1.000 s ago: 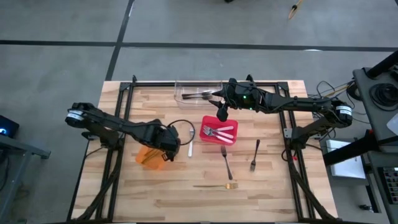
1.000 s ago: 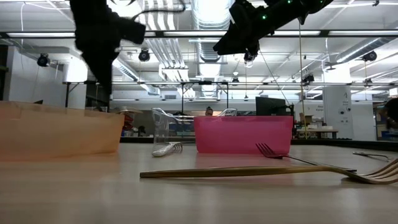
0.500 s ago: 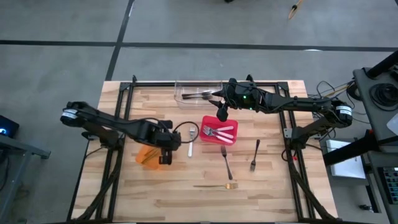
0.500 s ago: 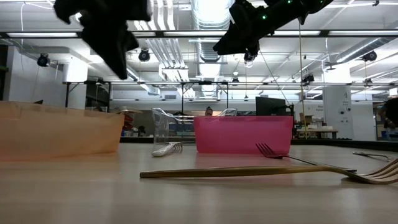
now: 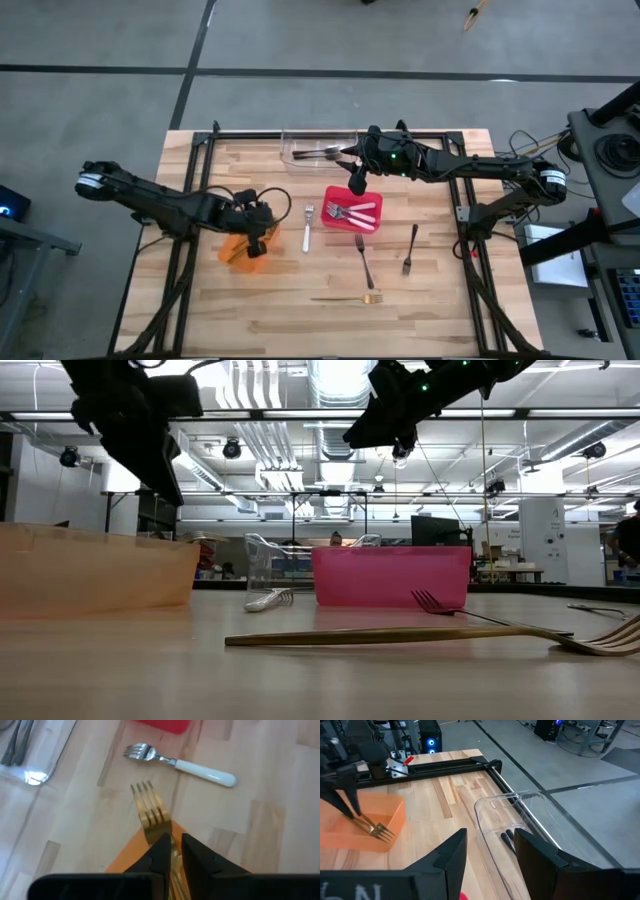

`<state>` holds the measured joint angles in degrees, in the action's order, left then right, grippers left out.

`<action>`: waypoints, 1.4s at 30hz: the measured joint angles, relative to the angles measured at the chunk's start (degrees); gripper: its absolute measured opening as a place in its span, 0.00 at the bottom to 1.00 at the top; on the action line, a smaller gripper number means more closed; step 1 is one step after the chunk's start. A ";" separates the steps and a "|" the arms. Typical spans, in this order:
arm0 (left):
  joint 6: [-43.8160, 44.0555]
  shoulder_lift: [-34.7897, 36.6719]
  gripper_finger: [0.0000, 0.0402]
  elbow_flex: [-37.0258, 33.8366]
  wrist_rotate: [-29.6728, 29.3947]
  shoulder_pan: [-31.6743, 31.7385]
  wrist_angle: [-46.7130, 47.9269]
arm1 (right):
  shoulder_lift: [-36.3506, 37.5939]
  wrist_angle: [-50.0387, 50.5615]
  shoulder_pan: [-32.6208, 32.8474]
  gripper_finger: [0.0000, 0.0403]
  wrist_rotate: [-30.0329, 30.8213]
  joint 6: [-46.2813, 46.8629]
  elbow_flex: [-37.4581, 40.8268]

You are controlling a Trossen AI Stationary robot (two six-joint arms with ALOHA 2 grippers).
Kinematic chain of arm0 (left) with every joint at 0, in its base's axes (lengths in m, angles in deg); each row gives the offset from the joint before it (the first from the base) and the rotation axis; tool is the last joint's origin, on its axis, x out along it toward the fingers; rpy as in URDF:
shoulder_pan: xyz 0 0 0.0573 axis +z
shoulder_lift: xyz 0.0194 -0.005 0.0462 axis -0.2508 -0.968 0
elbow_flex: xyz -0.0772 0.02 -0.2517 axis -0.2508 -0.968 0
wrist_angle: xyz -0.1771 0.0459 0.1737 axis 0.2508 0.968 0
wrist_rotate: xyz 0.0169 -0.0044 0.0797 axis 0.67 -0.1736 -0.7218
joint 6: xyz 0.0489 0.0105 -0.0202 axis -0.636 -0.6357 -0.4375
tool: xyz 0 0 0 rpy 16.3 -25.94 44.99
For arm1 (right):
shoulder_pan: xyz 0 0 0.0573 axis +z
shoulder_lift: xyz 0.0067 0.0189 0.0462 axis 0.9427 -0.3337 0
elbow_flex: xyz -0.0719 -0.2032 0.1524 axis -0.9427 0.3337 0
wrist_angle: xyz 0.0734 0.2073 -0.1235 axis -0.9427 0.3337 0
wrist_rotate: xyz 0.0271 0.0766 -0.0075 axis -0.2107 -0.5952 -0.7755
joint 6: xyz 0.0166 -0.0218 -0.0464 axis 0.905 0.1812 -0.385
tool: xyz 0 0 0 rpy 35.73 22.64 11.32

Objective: Sort silverware by color (type)
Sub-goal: Put the gold fork into the orange bin

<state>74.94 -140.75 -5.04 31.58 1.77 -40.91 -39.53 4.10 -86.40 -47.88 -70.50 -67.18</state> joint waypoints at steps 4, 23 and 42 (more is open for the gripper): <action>1.51 0.28 0.15 -2.66 -0.40 0.00 -3.45 | 0.00 0.00 0.00 0.39 0.00 -0.02 0.00; 6.56 -4.31 0.42 -5.51 -4.17 -0.33 -4.27 | 0.00 -0.03 0.00 0.38 0.11 -0.16 0.11; 8.48 -7.88 0.41 -5.53 -4.38 -0.33 -5.53 | 0.00 -0.46 0.00 0.38 0.09 -0.11 0.11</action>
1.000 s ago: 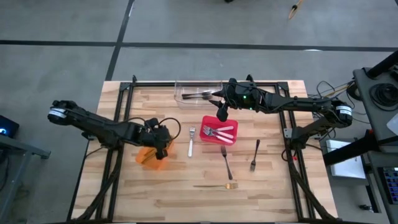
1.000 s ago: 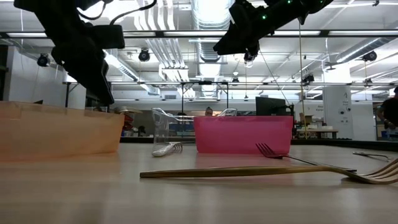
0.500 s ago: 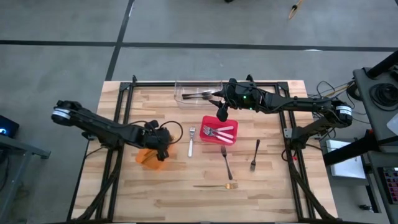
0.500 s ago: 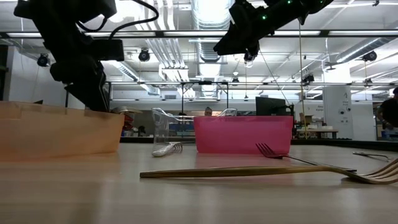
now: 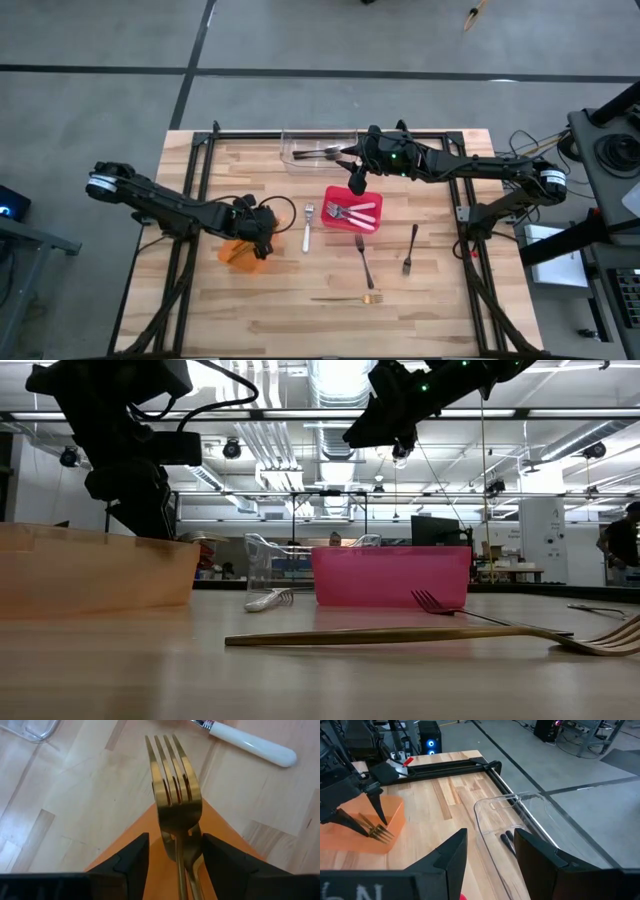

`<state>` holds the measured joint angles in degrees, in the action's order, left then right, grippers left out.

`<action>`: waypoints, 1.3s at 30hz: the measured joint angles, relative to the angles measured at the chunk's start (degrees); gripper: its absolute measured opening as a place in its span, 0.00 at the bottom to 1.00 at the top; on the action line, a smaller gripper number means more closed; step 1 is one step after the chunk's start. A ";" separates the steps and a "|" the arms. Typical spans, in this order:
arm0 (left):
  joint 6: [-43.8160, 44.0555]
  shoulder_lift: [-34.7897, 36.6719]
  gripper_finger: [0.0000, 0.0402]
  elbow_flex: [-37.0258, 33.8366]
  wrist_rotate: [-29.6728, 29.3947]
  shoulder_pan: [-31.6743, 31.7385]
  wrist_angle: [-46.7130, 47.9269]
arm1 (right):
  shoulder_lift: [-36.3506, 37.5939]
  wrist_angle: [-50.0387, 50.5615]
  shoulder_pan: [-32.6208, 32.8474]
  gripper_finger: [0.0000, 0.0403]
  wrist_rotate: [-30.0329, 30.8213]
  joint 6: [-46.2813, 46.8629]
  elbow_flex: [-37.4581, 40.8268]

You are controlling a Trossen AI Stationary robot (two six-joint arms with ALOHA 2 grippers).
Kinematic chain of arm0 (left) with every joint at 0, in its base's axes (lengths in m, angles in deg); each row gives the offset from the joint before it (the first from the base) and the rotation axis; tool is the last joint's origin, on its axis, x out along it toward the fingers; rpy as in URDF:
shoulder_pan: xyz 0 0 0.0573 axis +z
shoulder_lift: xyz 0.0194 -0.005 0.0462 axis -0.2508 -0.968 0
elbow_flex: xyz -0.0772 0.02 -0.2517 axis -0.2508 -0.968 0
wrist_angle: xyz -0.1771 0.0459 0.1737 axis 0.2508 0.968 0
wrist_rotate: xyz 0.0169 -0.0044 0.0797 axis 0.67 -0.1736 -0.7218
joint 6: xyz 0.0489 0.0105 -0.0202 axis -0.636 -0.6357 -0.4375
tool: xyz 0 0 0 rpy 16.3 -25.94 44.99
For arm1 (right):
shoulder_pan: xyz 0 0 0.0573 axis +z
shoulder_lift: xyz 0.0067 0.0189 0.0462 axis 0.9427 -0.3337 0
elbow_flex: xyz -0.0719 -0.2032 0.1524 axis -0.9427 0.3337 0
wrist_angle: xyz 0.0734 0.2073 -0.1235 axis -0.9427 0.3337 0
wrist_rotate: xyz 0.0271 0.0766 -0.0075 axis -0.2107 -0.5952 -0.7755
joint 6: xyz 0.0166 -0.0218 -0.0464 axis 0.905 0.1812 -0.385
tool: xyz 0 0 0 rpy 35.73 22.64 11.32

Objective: Sort silverware by color (type)
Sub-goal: Put the gold fork into the orange bin

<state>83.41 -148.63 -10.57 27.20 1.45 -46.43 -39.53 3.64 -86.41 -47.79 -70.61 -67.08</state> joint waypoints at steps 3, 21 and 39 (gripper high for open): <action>0.01 0.00 0.41 0.00 0.00 0.00 0.02 | 0.00 -0.02 0.00 0.38 0.00 0.02 0.00; 1.25 0.00 0.18 0.00 -0.07 0.00 0.13 | 0.00 -0.02 0.00 0.38 0.02 0.11 0.02; 1.69 0.17 0.01 1.58 -0.04 0.00 2.58 | 0.00 -0.04 0.00 0.38 0.01 0.01 0.01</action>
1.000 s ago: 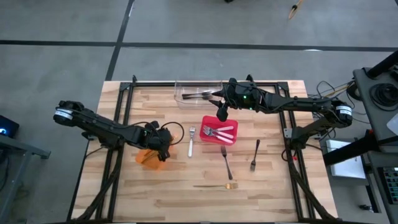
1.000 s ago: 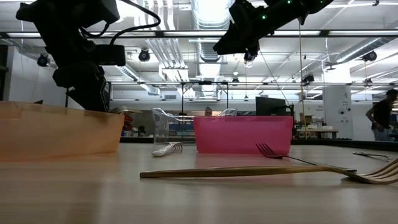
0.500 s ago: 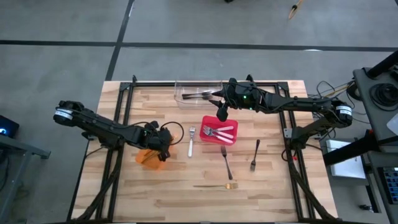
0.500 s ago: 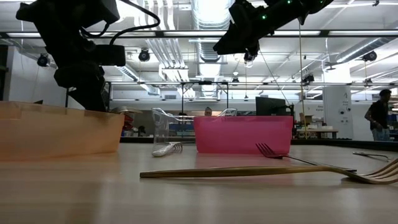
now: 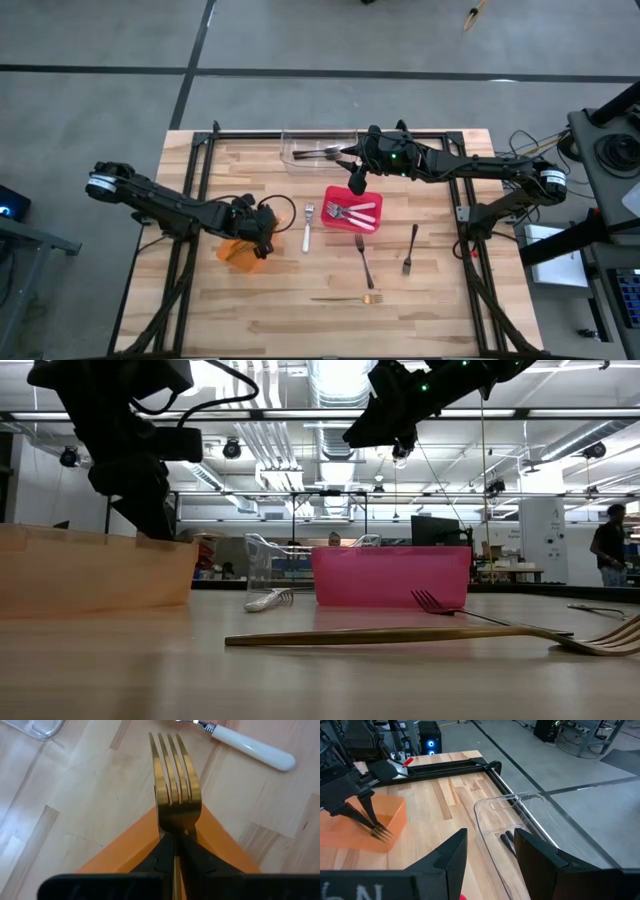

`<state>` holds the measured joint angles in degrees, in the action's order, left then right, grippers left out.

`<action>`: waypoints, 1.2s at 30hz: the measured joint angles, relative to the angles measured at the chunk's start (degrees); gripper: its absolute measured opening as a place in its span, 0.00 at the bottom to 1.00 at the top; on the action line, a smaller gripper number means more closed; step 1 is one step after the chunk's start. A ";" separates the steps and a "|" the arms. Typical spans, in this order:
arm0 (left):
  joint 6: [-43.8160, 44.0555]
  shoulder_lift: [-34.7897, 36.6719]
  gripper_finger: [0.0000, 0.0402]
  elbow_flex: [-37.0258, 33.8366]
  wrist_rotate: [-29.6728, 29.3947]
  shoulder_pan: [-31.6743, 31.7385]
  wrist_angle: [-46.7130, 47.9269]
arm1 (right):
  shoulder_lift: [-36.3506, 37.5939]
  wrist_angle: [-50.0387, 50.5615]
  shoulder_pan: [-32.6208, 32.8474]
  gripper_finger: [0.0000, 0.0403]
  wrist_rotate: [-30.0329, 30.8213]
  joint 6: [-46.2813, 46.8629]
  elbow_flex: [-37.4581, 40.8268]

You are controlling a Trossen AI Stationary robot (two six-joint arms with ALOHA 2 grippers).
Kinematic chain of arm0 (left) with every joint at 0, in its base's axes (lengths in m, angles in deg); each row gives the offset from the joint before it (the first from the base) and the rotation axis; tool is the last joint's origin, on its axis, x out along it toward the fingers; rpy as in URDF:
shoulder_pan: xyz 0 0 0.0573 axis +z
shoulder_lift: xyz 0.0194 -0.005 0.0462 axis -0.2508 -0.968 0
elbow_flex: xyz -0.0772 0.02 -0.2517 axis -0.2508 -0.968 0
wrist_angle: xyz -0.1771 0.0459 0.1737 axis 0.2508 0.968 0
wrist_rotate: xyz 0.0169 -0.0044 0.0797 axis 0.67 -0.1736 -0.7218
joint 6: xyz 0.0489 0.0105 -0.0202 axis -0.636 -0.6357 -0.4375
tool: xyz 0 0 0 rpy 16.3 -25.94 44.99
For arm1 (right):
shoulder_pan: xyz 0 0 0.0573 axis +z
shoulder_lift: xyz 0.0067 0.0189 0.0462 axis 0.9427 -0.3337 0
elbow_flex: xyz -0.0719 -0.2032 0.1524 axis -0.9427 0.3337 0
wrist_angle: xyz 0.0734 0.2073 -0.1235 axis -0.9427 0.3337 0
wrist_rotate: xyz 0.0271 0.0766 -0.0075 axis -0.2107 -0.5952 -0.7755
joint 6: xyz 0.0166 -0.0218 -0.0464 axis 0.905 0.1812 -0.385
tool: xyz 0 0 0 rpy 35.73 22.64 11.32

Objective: Sort silverware by color (type)
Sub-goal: Put the gold fork into the orange bin

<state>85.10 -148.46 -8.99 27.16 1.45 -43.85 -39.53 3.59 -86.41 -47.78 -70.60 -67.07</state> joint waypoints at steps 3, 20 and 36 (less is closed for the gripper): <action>-0.01 0.00 0.00 0.15 0.00 0.00 0.10 | 0.00 0.00 0.00 0.38 -0.01 0.02 -0.01; -1.41 8.65 0.00 0.15 3.65 0.00 0.95 | 0.00 -0.08 0.00 0.38 -0.14 -0.85 0.47; -6.78 27.48 0.00 1.74 24.56 0.07 -10.64 | -19.89 -40.30 4.99 0.38 -30.71 -21.84 1.75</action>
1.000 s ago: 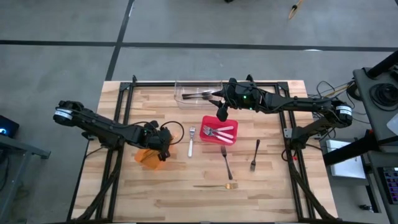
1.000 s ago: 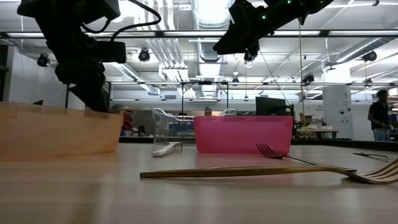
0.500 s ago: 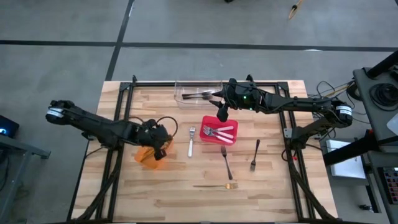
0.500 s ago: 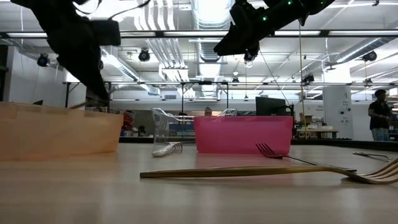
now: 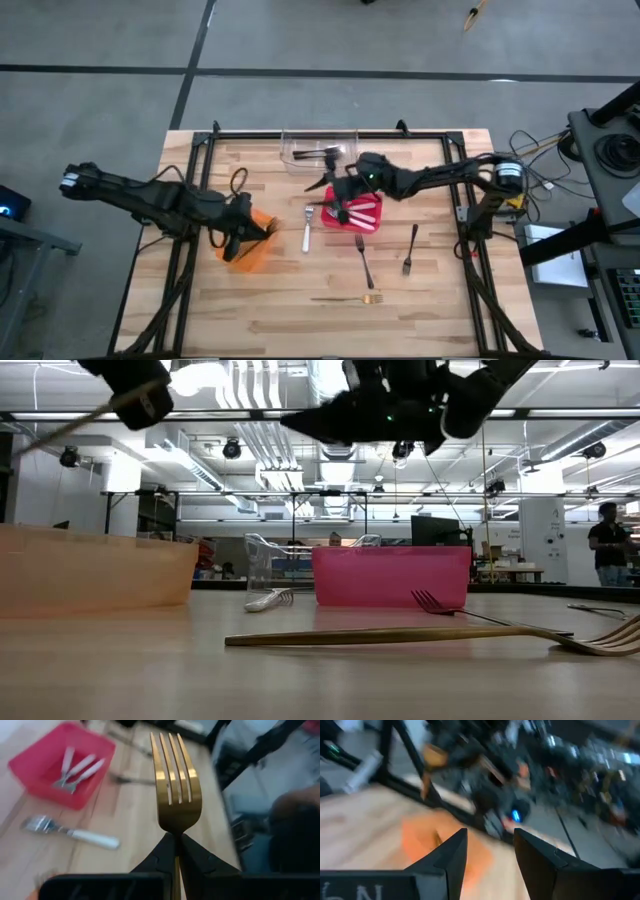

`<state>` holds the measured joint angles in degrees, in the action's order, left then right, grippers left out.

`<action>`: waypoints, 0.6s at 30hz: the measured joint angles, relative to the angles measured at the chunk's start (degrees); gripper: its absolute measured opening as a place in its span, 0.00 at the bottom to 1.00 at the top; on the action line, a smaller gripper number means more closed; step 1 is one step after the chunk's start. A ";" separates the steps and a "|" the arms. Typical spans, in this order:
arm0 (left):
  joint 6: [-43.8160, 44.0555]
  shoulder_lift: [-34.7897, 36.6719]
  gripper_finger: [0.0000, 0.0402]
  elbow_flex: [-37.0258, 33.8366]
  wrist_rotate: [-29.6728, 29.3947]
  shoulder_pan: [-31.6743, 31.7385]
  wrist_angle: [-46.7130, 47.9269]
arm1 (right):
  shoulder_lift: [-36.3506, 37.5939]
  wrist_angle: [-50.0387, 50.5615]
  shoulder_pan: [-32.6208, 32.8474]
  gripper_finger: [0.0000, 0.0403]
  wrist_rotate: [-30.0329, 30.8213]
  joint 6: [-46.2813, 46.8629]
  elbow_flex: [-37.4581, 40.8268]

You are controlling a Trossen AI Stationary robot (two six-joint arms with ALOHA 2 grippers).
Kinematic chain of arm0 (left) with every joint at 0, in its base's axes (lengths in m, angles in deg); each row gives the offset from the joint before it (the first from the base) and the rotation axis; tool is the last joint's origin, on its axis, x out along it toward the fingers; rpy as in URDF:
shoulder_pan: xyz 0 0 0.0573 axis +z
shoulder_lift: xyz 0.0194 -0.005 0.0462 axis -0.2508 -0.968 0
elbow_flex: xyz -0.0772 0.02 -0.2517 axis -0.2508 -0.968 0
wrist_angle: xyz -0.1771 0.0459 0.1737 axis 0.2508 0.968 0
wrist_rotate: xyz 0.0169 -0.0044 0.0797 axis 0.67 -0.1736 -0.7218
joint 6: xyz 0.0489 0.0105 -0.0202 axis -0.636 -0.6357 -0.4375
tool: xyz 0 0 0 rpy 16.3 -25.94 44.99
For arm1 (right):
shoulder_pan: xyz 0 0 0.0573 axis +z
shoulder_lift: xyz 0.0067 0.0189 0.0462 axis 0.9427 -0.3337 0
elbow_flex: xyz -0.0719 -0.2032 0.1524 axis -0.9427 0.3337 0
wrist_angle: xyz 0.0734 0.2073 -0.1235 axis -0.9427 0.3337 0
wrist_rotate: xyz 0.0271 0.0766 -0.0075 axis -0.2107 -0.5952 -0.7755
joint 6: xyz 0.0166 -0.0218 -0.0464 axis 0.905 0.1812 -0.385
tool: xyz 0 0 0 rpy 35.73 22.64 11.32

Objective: Sort silverware by color (type)
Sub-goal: Put the gold fork into the orange bin

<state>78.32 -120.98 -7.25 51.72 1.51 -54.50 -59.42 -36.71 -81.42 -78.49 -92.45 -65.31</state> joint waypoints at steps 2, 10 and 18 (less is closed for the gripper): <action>0.24 0.59 0.00 0.00 0.14 -0.02 -2.41 | -2.09 -3.23 1.32 0.38 -3.16 0.91 -1.58; -4.23 -2.57 0.00 -0.02 2.69 0.00 -12.79 | -7.64 -4.18 3.56 0.38 -14.93 8.61 -9.64; -8.89 -8.94 0.00 -0.07 5.84 0.00 -21.67 | -8.62 -4.88 4.87 0.38 -24.72 13.46 -12.45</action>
<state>69.43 -129.92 -7.32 57.56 1.51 -76.17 -68.03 -41.58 -76.54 -103.21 -78.98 -77.76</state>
